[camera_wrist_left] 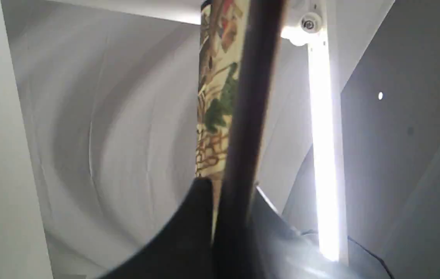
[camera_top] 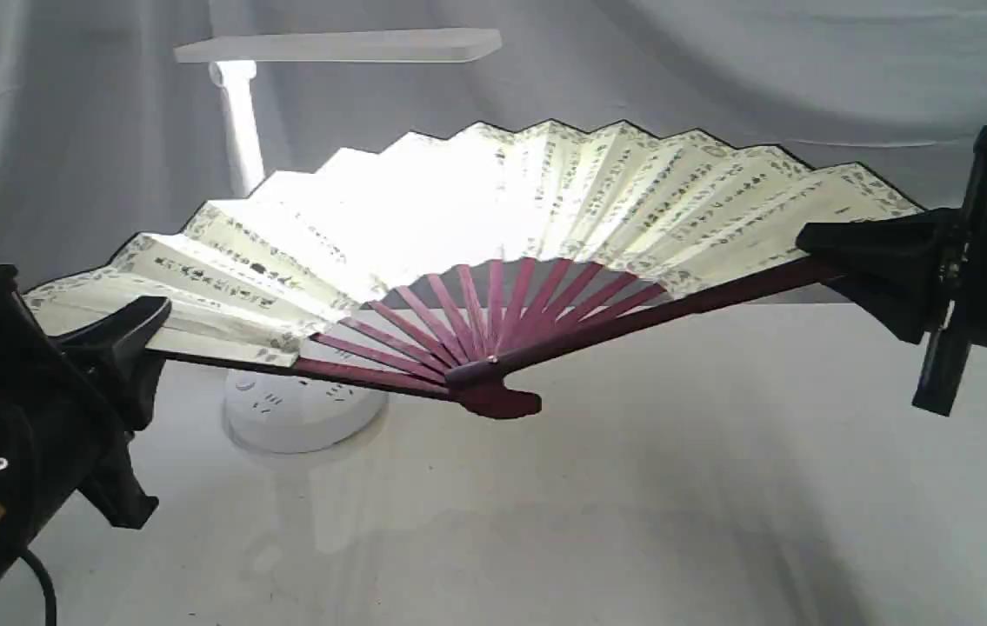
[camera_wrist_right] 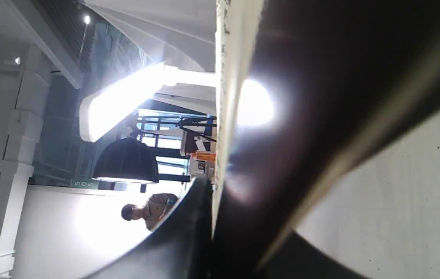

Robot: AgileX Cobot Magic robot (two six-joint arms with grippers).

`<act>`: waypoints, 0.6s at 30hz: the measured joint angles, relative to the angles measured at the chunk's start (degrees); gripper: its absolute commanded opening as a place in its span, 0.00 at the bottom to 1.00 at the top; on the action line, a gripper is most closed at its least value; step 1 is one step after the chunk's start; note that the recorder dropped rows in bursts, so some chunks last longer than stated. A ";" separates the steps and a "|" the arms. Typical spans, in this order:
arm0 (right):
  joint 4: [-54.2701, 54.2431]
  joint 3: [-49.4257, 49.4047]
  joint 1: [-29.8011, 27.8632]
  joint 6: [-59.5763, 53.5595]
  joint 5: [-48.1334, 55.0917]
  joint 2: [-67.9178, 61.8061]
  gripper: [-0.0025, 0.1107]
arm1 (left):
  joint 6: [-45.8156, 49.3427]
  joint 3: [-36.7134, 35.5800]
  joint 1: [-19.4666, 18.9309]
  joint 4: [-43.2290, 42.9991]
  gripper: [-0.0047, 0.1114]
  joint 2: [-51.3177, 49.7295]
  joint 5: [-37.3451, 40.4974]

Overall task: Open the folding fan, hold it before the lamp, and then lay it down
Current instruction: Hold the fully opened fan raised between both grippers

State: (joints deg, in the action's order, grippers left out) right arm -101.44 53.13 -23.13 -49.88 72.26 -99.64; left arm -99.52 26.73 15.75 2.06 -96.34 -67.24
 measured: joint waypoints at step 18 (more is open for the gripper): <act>-0.11 1.47 3.62 0.52 -1.24 0.84 0.02 | -3.29 2.52 -0.70 0.89 0.04 0.00 0.85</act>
State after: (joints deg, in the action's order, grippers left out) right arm -101.55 54.59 -19.50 -49.36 71.02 -98.80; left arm -102.81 29.25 15.05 2.95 -96.34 -66.39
